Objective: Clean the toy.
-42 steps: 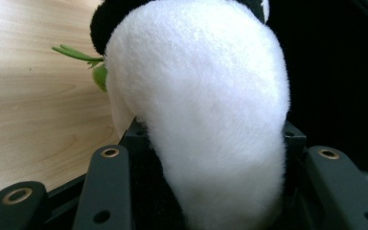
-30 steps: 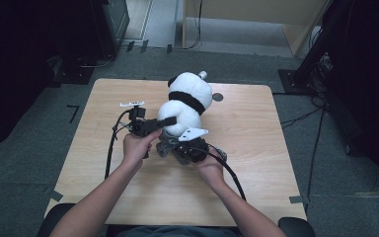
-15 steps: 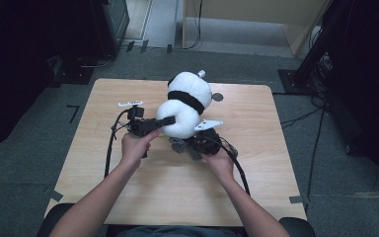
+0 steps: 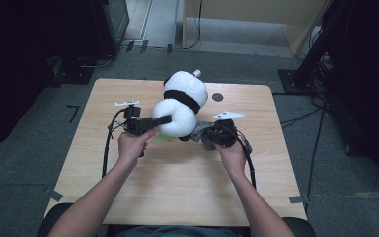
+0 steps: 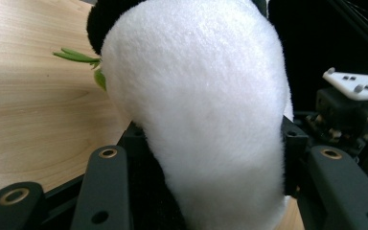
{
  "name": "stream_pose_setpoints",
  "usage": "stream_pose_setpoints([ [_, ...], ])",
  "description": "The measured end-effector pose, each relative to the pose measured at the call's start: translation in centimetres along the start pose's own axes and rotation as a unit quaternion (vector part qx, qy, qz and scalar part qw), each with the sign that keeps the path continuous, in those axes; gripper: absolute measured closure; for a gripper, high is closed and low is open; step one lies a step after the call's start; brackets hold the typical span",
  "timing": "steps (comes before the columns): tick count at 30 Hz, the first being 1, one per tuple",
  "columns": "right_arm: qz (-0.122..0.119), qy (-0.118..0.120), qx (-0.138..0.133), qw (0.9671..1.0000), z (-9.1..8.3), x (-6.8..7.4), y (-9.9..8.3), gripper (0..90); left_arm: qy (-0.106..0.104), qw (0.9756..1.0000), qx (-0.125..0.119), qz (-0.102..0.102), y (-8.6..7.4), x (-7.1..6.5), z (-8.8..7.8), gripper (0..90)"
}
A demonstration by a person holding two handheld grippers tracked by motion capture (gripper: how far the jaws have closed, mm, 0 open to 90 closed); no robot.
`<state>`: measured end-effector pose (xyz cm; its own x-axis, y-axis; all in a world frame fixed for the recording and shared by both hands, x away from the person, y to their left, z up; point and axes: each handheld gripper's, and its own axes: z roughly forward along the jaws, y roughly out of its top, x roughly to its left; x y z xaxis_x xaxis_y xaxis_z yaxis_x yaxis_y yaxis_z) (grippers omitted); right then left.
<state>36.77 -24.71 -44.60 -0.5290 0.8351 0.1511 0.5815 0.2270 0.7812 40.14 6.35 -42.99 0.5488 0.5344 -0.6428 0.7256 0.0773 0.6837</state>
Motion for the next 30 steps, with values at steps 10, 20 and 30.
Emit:
stream_pose_setpoints([
  [10,0.038,0.021,-0.072,0.9965,-3.0,-0.7,2.0,80.8,0.020,0.9994,0.025,0.016,-0.7,-0.1,1.0,48.3],
  [20,-0.025,0.070,-0.060,0.9954,-3.0,4.8,3.6,81.3,0.017,0.9993,0.026,0.019,-1.1,-0.9,1.6,48.3],
  [30,-0.097,0.104,-0.042,0.9889,-0.9,10.0,2.0,81.1,0.020,0.9997,0.016,0.005,-0.8,-0.7,1.1,48.5],
])
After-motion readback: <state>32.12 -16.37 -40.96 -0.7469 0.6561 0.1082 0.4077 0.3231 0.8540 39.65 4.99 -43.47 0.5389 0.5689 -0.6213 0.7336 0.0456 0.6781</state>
